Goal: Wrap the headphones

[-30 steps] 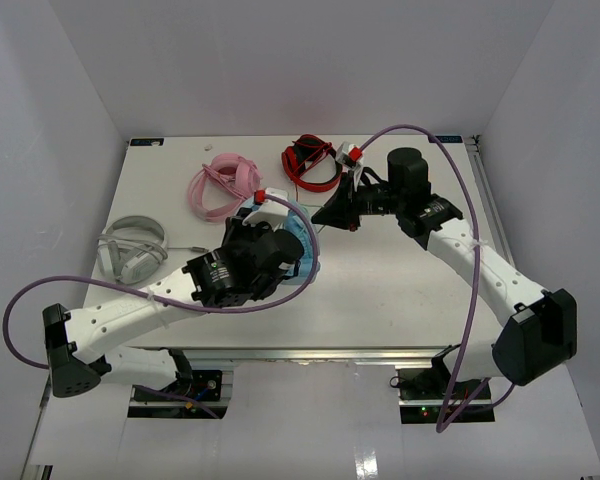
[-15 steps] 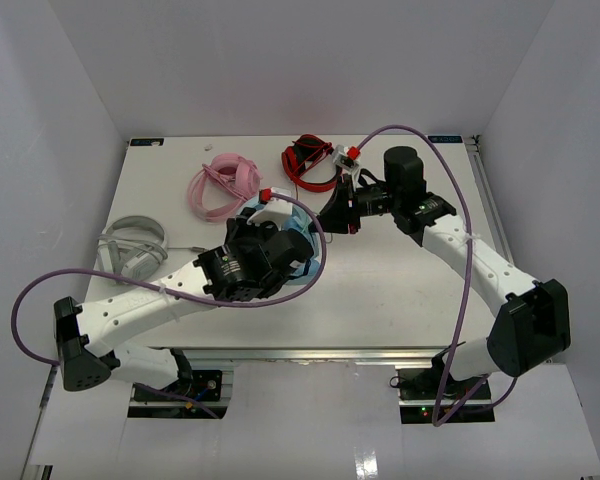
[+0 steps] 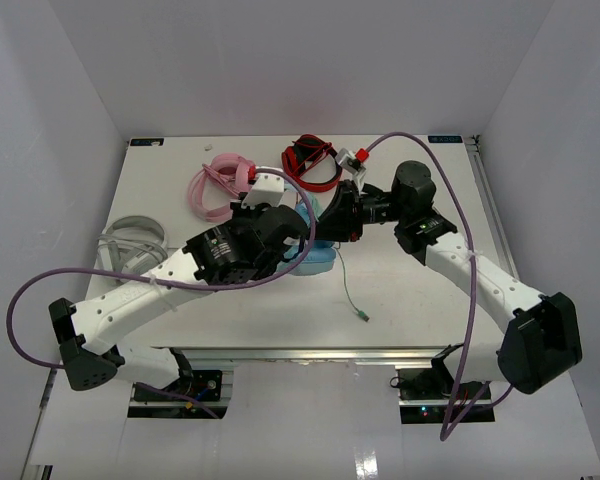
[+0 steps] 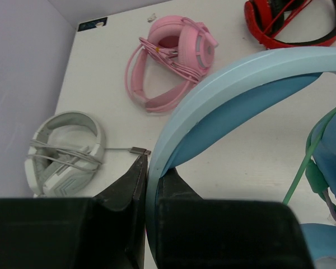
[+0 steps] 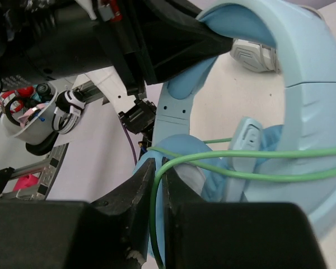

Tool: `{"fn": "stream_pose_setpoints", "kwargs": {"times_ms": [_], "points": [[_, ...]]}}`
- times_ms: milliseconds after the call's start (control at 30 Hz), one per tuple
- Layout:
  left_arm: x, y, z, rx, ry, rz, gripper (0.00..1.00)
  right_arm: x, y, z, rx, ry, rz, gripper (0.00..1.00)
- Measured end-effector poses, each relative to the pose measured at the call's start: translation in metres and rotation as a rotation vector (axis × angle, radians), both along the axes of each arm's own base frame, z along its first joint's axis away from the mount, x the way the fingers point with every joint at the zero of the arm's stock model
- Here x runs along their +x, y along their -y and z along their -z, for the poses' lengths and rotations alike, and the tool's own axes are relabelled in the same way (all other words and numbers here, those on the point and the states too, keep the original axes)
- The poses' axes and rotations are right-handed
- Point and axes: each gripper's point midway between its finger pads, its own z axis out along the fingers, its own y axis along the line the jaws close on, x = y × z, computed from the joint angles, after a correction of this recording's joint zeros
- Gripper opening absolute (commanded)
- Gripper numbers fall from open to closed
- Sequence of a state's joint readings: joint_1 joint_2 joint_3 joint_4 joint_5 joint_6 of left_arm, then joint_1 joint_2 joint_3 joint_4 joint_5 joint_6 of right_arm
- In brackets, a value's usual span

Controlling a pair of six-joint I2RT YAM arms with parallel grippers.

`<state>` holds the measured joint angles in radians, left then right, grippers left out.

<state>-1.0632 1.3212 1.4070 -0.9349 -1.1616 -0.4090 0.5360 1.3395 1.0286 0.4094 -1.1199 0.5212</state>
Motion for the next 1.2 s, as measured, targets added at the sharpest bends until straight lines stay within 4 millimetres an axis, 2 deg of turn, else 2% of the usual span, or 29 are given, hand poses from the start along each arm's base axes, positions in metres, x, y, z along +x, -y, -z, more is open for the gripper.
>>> {"fn": "stream_pose_setpoints", "kwargs": {"times_ms": [200,300,500,733,867,967,1067,1200], "points": [[0.003,0.013,-0.008,-0.152,-0.053,0.019,0.00,-0.016,-0.007,-0.014,0.016,0.038,0.057,0.16],[0.006,0.014,-0.007,-0.181,-0.071,-0.017,0.00,-0.015,-0.010,-0.014,0.015,0.035,0.096,0.16],[0.014,0.005,0.017,-0.171,-0.129,-0.137,0.00,-0.016,-0.024,-0.006,-0.001,0.011,0.131,0.15],[0.023,-0.007,0.030,-0.242,-0.177,-0.190,0.00,-0.027,-0.038,0.002,-0.028,0.000,0.130,0.14],[0.029,-0.015,0.031,-0.303,-0.201,-0.208,0.00,-0.033,-0.047,0.011,-0.053,0.011,0.156,0.11],[0.031,-0.015,0.033,-0.346,-0.216,-0.207,0.00,-0.036,-0.049,0.026,-0.076,0.007,0.183,0.10],[0.030,-0.014,0.038,-0.377,-0.238,-0.207,0.00,-0.034,-0.050,0.043,-0.108,0.002,0.228,0.09],[0.028,-0.012,0.044,-0.411,-0.259,-0.218,0.00,-0.031,-0.052,0.054,-0.132,0.012,0.294,0.09]]}}
